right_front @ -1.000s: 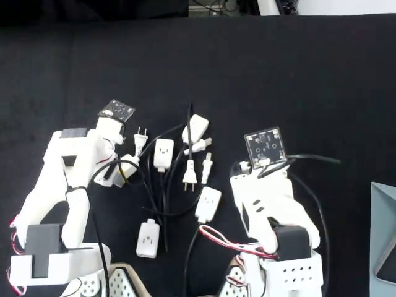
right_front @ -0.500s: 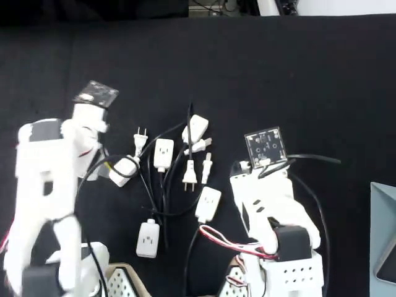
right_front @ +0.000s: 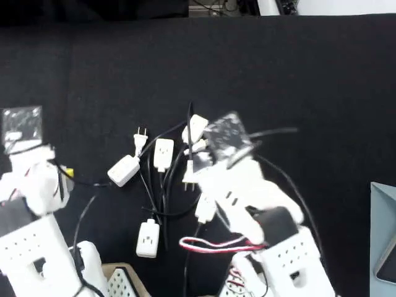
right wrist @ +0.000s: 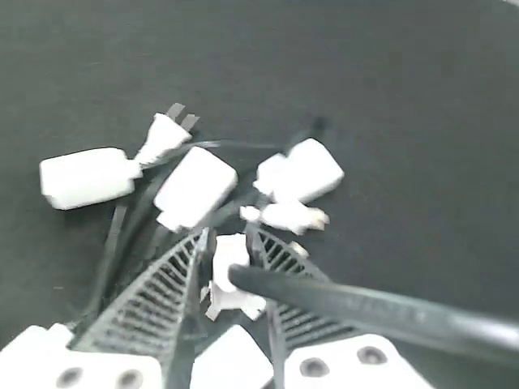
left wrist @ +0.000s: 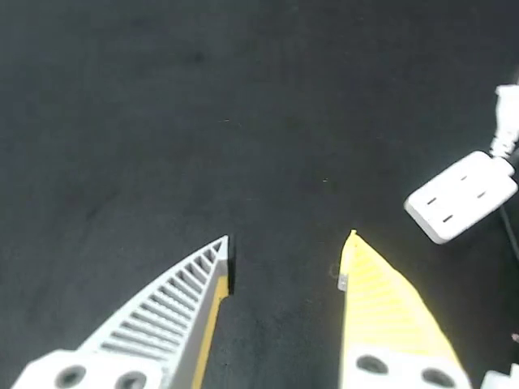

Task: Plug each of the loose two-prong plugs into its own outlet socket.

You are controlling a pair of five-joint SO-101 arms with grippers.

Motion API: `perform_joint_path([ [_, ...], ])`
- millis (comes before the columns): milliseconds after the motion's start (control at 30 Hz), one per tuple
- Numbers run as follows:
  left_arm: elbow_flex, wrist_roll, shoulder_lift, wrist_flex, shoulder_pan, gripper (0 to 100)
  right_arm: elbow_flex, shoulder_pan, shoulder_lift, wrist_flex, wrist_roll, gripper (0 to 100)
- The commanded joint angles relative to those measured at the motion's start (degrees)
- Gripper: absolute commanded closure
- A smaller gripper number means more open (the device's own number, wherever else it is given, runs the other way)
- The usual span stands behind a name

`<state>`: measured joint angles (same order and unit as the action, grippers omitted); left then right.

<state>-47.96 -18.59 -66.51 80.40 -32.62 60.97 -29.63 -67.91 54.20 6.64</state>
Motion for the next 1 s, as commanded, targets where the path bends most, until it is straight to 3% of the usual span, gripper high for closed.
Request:
perform_joint_path([
  [0,-2.42,2.81,-6.33,-2.20,-1.71,78,-3.38,-7.56,5.85,-7.03,-1.05,98.5],
  [233,-14.90,9.41,-13.27,-12.22,-2.77,78,-3.47,-14.77,20.00,-21.27,-1.14,98.5],
  [467,-24.48,16.62,-14.24,-21.98,-2.77,78,-9.36,-19.25,36.09,-29.10,-1.23,98.6],
  [967,-27.82,16.88,-14.33,-22.77,-3.30,78,-27.21,-24.00,61.93,-29.63,-4.75,98.6],
])
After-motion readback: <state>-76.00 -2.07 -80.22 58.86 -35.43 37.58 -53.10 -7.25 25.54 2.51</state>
